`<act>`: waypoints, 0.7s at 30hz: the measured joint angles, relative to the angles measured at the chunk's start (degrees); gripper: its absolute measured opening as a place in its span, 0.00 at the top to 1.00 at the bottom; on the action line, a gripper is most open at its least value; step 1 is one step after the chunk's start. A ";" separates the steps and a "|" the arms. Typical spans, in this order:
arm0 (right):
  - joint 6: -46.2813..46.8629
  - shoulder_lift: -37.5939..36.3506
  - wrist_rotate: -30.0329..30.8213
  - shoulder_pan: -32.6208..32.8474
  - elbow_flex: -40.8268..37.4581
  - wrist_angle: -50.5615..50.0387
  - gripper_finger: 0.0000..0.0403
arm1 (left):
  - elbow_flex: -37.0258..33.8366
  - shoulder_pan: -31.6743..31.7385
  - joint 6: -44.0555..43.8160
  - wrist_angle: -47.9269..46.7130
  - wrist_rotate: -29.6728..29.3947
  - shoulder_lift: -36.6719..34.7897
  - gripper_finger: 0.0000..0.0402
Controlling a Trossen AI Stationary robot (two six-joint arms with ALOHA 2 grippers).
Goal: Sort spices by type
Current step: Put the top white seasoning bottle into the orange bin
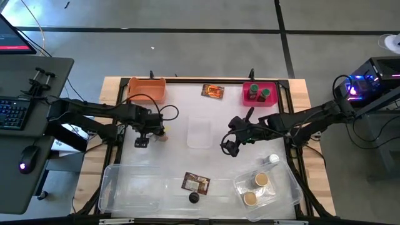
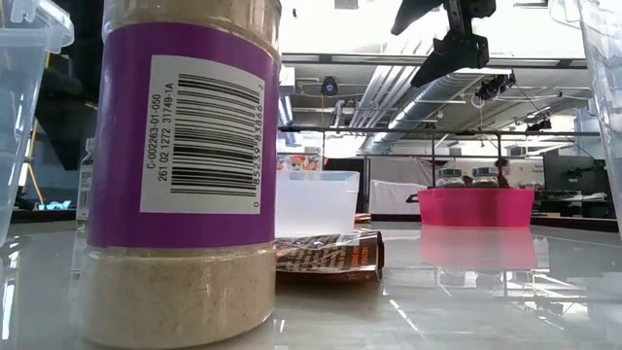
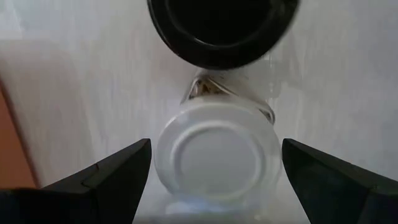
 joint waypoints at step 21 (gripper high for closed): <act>1.04 0.00 2.70 -0.13 0.02 0.01 0.04 | -1.03 -2.21 10.46 3.93 -0.85 0.00 0.26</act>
